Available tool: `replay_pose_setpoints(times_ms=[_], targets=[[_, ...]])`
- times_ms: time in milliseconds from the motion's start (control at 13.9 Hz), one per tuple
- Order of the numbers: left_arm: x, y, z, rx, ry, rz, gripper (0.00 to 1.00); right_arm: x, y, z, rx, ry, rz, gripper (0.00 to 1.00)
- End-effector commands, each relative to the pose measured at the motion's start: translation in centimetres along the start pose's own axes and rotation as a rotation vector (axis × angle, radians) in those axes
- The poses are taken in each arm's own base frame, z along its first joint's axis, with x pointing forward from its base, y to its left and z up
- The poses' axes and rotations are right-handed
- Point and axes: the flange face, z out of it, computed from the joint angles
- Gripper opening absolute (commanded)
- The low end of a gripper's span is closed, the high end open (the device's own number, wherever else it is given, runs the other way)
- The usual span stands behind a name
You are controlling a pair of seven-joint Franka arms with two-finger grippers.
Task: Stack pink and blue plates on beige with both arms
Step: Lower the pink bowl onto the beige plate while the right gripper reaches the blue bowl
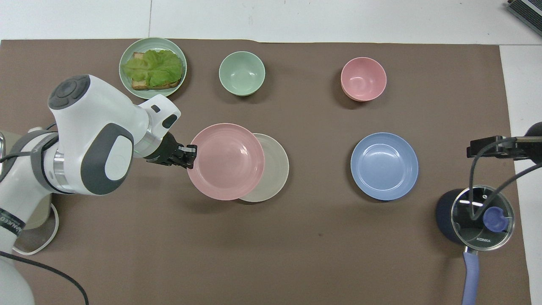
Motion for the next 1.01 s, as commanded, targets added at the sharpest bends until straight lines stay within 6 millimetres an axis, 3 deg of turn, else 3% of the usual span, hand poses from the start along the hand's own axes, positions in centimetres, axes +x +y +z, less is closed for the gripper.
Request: replay_pose_setpoints(times_ms=[0, 216, 360, 504, 648, 720, 792, 864, 936], targets=[[-1.1, 2.5, 2.5, -0.010, 0.049, -0.021, 0.00, 1.6, -0.4, 3.9, 0.006, -0.004, -0.045, 1.00], [-1.2, 3.9, 5.3, -0.005, 0.063, -0.009, 0.00, 3.7, -0.7, 7.8, 0.005, -0.010, -0.053, 1.00], [-1.1, 3.9, 5.6, -0.008, 0.082, -0.014, 0.00, 4.6, -1.0, 10.2, 0.025, -0.028, -0.046, 1.00], [-0.9, 4.9, 7.6, -0.005, 0.083, -0.002, 0.00, 4.9, -1.3, 12.4, 0.024, -0.027, -0.048, 1.00], [-0.9, 4.9, 7.9, -0.004, 0.086, -0.002, 0.00, 4.4, -1.5, 14.5, 0.025, -0.025, -0.049, 1.00], [-0.8, 4.7, 7.8, -0.004, 0.087, -0.002, 0.00, 4.2, -1.5, 16.4, 0.024, -0.037, -0.059, 1.00], [-0.9, 4.9, 7.8, -0.005, 0.089, 0.001, 0.14, 4.1, -1.4, 17.9, 0.024, -0.036, -0.076, 1.00], [-0.9, 4.9, 7.8, -0.005, 0.091, 0.001, 0.75, 3.8, -1.5, 18.9, 0.025, -0.039, -0.084, 1.00], [-0.9, 4.8, 7.9, -0.004, 0.089, 0.000, 1.00, 3.6, -1.4, 19.2, 0.025, -0.043, -0.083, 1.00]])
